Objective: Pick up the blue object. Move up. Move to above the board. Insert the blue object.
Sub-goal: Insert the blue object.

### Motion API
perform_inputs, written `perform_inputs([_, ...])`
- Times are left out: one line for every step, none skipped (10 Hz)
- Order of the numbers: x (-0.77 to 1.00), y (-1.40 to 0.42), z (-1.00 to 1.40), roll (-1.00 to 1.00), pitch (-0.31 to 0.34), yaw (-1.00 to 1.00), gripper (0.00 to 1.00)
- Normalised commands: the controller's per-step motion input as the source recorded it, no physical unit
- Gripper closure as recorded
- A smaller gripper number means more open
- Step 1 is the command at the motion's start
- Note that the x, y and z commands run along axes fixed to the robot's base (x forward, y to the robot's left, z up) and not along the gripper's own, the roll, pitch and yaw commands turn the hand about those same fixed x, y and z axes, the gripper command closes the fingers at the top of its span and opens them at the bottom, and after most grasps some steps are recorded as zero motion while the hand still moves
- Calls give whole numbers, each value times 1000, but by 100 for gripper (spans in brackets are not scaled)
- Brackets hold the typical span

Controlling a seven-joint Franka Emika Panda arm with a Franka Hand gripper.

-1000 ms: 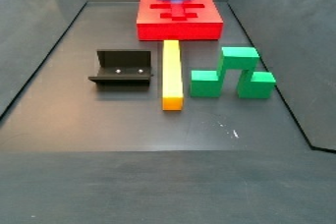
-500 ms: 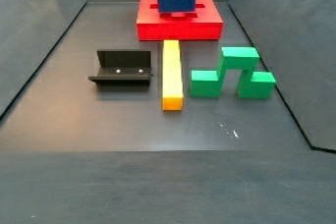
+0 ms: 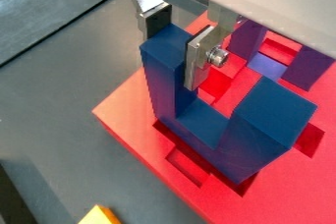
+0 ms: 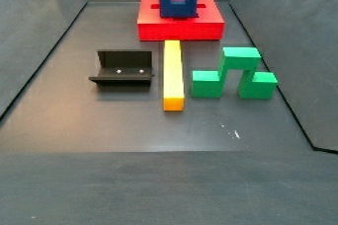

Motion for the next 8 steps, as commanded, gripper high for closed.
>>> perform_inputs([-280,180,0,-97,-131,0,100])
perform_inputs([-194,151,0,-86,-124,0,100])
perform_inputs([-83,66,-86,-11,-131,20,100])
perform_inputs([-49,3,-143,0,-84,20,100])
perform_inputs([0,0,-209,117,0,0,100])
perform_inputs([60,-34,-349,253,101,0,100])
perform_inputs([103,0,-440,319,199,0,100])
perform_inputs([60,0,-431,227,156,0,100])
